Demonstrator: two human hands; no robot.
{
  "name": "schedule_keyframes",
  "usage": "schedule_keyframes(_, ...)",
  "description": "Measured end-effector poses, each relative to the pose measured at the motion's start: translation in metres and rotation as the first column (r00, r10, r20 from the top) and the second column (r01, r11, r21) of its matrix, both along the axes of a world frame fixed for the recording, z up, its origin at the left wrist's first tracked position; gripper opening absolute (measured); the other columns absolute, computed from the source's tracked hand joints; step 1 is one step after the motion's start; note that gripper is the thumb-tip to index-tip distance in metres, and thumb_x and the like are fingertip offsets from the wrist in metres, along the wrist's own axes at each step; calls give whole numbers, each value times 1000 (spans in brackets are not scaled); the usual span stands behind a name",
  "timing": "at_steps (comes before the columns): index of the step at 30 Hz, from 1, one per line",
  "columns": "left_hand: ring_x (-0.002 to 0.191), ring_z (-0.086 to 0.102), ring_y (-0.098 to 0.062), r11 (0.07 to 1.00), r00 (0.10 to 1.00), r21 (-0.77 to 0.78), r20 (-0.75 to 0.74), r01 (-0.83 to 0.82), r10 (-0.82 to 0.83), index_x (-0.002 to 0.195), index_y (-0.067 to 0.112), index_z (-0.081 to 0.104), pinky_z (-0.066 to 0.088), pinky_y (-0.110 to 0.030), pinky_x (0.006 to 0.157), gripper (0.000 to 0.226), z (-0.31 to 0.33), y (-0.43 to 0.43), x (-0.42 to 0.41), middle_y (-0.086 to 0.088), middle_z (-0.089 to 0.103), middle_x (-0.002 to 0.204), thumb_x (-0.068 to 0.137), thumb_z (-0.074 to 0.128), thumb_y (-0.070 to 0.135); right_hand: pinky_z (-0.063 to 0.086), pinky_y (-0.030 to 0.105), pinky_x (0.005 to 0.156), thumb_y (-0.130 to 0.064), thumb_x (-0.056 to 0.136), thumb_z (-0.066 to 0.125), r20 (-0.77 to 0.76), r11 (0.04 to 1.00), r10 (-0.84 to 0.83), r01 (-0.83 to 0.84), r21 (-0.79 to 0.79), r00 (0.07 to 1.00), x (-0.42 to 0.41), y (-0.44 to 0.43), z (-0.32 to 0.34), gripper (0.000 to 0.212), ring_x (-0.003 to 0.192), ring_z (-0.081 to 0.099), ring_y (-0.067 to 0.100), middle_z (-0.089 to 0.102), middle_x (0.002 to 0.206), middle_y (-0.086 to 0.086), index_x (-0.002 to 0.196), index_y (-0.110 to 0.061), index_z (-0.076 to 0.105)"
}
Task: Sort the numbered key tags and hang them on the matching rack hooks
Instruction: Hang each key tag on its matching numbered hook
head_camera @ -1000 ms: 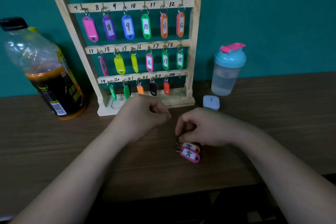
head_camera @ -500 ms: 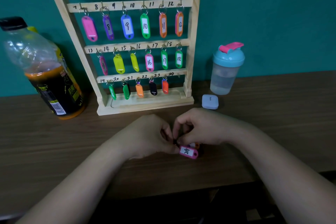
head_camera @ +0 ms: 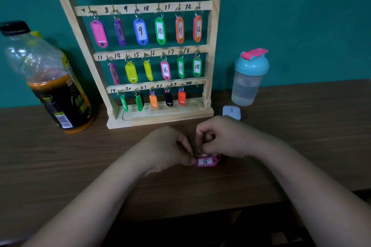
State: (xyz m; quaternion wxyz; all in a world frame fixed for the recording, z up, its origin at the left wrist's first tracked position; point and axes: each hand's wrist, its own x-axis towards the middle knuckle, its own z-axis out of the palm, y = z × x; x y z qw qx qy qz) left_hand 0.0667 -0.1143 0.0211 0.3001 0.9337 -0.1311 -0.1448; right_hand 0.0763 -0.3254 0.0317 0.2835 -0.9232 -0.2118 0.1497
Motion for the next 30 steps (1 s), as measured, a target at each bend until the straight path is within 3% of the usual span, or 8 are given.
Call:
schedule_keyframes(7, 80, 66, -5, 999, 998, -34, 61, -17, 19, 88, 33, 79, 46, -21, 66, 16, -2, -2, 1, 9, 74, 83, 78, 87, 43, 58, 33, 66, -18, 92, 78, 50, 999, -37, 37, 2, 998, 1, -2, -1, 15, 66, 64, 4, 68, 72, -5, 92, -32, 72)
schedule_keyframes(10, 75, 63, 1, 1000, 998, -22, 64, 12, -10, 89, 33, 79, 45, -19, 64, 21, -2, -4, 0, 11, 72, 82, 78, 88, 48, 58, 30, 66, -19, 93, 77, 73, 998, -67, 67, 0, 995, 1, -4, 1, 13, 68, 67, 4, 71, 73, -5, 92, -31, 71)
schedule_keyframes(15, 81, 63, -3, 999, 996, 11, 78, 30, -31, 92, 32, 79, 45, -22, 66, 16, -3, -9, 1, 10, 72, 86, 82, 86, 42, 50, 20, 61, -22, 95, 76, 111, 994, -104, 106, -9, 988, 2, -9, 4, 13, 69, 69, -3, 72, 72, -13, 92, -33, 69)
schedule_keyframes(21, 83, 62, 1, 999, 991, -23, 135, 27, -24, 92, 33, 80, 46, -20, 68, 8, -7, -14, 4, 14, 73, 85, 88, 81, 39, 46, 20, 59, -23, 93, 77, 140, 992, -114, 119, -31, 984, 2, -14, 8, 12, 63, 65, -3, 70, 68, -19, 87, -31, 69)
schedule_keyframes(26, 78, 62, 5, 990, 969, -139, 246, 15, 19, 84, 36, 76, 42, -12, 64, 9, -1, -8, 15, 16, 71, 80, 89, 79, 28, 49, 19, 57, -23, 92, 78, 245, 986, -166, 164, 28, 955, 1, -15, 11, 12, 65, 68, 0, 72, 69, -11, 90, -32, 70)
schedule_keyframes(30, 70, 62, 2, 963, 917, -269, 377, -26, 130, 84, 27, 77, 42, -15, 63, 11, 7, -7, 28, 13, 72, 74, 89, 75, 18, 48, 22, 59, -22, 91, 78, 364, 962, -267, 222, 162, 892, 4, -11, 12, 14, 65, 67, 4, 70, 68, -6, 87, -31, 69)
